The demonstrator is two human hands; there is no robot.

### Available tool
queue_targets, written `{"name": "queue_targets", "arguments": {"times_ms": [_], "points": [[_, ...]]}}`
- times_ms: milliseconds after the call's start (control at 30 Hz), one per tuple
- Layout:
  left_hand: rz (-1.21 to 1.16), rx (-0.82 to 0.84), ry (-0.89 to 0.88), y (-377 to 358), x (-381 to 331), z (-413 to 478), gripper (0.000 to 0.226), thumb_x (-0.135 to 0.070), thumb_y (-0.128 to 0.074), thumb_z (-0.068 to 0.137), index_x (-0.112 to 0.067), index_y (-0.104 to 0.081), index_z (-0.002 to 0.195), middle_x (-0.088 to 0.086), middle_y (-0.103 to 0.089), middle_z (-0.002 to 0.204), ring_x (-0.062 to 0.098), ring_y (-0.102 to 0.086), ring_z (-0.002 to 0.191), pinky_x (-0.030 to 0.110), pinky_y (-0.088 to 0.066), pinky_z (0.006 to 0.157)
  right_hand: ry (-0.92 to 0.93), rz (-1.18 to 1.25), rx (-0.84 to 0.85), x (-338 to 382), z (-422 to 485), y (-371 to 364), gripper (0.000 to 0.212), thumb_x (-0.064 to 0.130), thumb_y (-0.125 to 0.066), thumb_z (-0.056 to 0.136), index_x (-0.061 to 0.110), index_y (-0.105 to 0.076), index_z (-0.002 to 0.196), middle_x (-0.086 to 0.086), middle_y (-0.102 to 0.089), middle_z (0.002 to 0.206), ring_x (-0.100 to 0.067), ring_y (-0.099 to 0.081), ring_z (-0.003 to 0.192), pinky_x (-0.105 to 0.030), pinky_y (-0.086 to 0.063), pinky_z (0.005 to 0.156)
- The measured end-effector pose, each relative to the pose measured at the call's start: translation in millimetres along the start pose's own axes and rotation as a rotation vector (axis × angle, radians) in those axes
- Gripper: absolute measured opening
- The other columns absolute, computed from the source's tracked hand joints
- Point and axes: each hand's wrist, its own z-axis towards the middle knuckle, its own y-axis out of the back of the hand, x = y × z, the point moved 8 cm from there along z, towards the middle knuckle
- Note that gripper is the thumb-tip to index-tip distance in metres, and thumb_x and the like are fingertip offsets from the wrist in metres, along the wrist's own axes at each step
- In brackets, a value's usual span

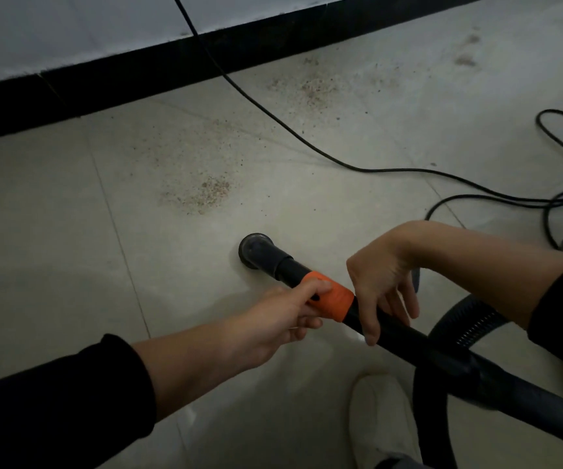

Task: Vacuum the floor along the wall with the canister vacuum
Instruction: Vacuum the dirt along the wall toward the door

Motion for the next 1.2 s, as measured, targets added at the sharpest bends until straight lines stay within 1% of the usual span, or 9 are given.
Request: {"name": "queue_targets", "arguments": {"times_ms": [100,200,400,600,767,833,967,1033,1200], "points": [[0.015,0.002,-0.001,-5.8,-1.2,4.7,0.025,-0.036,-0.067,0.086,-0.015,-0.062,0.099,0.005,-0.068,0.083,0.009,-0.056,0.062,0.022,-0.041,0.062,0.008,0.014,-0.045,-7.9,1.1,0.0,0.026,0.024,-0.082,0.073,0.004,-0.073,0.084,-0.014,-0.074,0.078,-0.021,-0.071,0.073,-0.03,-0.06,0.072],[0.028,-0.014,-0.029,-5.1,-10.6,9.3,0.022,-0.035,-0.067,0.086,-0.016,-0.061,0.095,0.003,-0.068,0.078,0.009,-0.056,0.062,0.021,-0.041,0.061,0.033,0.061,-0.102,-12.1,-0.6,7.0,0.025,0.026,-0.082,0.073,0.004,-0.074,0.083,-0.014,-0.075,0.08,-0.021,-0.072,0.072,-0.03,-0.06,0.072],[0.044,-0.053,-0.079,-2.0,-30.8,19.9,0.024,-0.036,-0.067,0.086,-0.015,-0.063,0.095,-0.001,-0.066,0.071,0.008,-0.057,0.062,0.021,-0.041,0.061,0.062,0.137,-0.207,-14.7,-7.5,26.5,0.021,0.024,-0.081,0.073,0.005,-0.073,0.075,-0.014,-0.073,0.073,-0.021,-0.069,0.066,-0.027,-0.058,0.063],[0.033,-0.062,-0.11,-3.8,-44.1,30.0,0.021,-0.035,-0.066,0.087,-0.015,-0.063,0.091,-0.005,-0.064,0.059,0.01,-0.055,0.065,0.022,-0.041,0.063,0.046,0.185,-0.232,-21.1,-9.8,38.0,0.025,0.022,-0.08,0.073,0.0,-0.072,0.083,-0.017,-0.074,0.078,-0.024,-0.071,0.069,-0.033,-0.06,0.073],[0.042,-0.047,-0.127,-12.8,-52.8,39.9,0.025,-0.037,-0.068,0.085,-0.013,-0.064,0.091,-0.003,-0.066,0.066,0.012,-0.056,0.068,0.023,-0.042,0.064,0.01,0.222,-0.242,-34.3,-12.8,43.1,0.03,0.02,-0.079,0.074,-0.004,-0.071,0.091,-0.019,-0.074,0.081,-0.025,-0.071,0.069,-0.034,-0.061,0.073],[0.053,-0.024,-0.122,-18.2,-55.4,44.0,0.026,-0.038,-0.068,0.085,-0.013,-0.064,0.092,-0.002,-0.066,0.068,0.012,-0.057,0.07,0.023,-0.043,0.065,-0.011,0.226,-0.243,-40.5,-14.0,44.3,0.032,0.021,-0.079,0.074,-0.005,-0.071,0.092,-0.019,-0.074,0.081,-0.027,-0.072,0.073,-0.035,-0.061,0.075],[0.066,0.041,-0.114,-29.8,-57.8,50.2,0.029,-0.04,-0.068,0.084,-0.014,-0.065,0.097,-0.001,-0.066,0.077,0.011,-0.058,0.071,0.024,-0.044,0.066,-0.055,0.224,-0.228,-51.0,-16.8,44.4,0.037,0.021,-0.08,0.073,-0.005,-0.071,0.097,-0.02,-0.074,0.084,-0.029,-0.073,0.078,-0.034,-0.061,0.072],[0.062,0.065,-0.107,-34.2,-57.2,51.0,0.03,-0.04,-0.069,0.084,-0.014,-0.065,0.098,0.001,-0.067,0.081,0.011,-0.059,0.071,0.024,-0.044,0.067,-0.074,0.218,-0.204,-53.8,-17.9,43.2,0.035,0.02,-0.08,0.073,-0.005,-0.071,0.096,-0.02,-0.074,0.083,-0.03,-0.073,0.078,-0.034,-0.061,0.071],[0.059,0.066,-0.117,-31.4,-56.2,50.8,0.031,-0.041,-0.068,0.085,-0.013,-0.064,0.098,0.002,-0.066,0.082,0.011,-0.058,0.071,0.024,-0.044,0.067,-0.07,0.221,-0.193,-49.6,-17.6,43.8,0.03,0.017,-0.079,0.074,-0.005,-0.07,0.091,-0.021,-0.074,0.082,-0.03,-0.072,0.073,-0.033,-0.06,0.066]]}}
